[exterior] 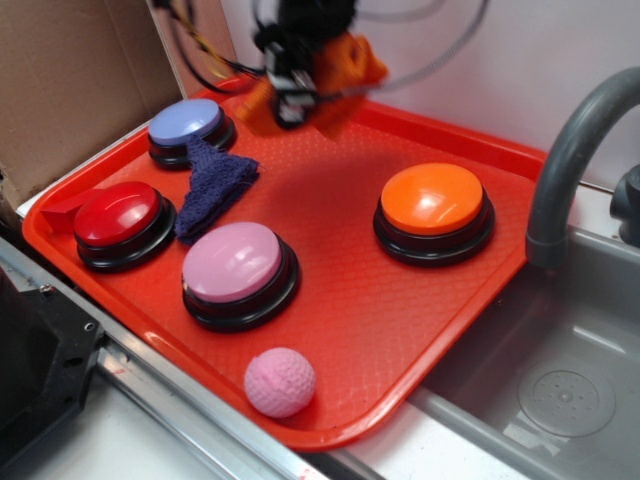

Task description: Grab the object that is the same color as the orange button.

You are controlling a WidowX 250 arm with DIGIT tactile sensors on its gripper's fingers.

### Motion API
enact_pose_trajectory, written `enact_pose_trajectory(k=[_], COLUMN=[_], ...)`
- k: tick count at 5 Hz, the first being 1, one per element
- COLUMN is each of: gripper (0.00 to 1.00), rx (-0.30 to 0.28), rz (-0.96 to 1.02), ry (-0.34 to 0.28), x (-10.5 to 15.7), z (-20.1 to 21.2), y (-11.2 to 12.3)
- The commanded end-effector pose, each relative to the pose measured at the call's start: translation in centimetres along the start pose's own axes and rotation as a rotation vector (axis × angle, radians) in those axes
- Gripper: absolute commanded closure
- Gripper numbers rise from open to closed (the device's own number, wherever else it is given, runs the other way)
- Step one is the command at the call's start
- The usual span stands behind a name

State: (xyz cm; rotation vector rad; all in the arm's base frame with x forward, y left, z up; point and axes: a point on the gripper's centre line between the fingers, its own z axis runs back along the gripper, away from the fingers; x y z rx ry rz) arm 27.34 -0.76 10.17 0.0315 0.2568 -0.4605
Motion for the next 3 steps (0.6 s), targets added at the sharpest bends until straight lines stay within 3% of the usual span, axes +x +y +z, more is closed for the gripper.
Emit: enact_pose_trajectory(k=[1, 2, 3], gripper=[1.0, 1.0, 1.0], rx=[0.006, 0.043, 0.026], rz=[0.225, 0.295, 0.301], ry=[-0.113, -0.136, -0.172], x=[-8.3, -10.7, -11.3], z=[9.3, 10.8, 10.9], y=[-4.9, -5.8, -6.2])
